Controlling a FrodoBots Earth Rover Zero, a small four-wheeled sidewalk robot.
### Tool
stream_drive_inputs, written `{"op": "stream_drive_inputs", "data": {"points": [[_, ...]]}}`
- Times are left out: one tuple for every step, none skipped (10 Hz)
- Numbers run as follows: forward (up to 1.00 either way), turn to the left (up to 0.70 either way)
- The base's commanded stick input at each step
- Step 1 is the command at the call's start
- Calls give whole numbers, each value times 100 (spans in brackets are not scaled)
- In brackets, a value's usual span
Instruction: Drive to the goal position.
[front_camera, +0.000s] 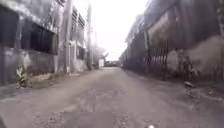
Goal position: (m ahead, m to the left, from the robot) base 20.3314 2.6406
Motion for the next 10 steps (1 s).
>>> {"op": "stream_drive_inputs", "data": {"points": [[70,0],[70,0],[70,0],[70,0],[70,0],[70,0],[70,0],[70,0],[70,0],[70,0]]}}
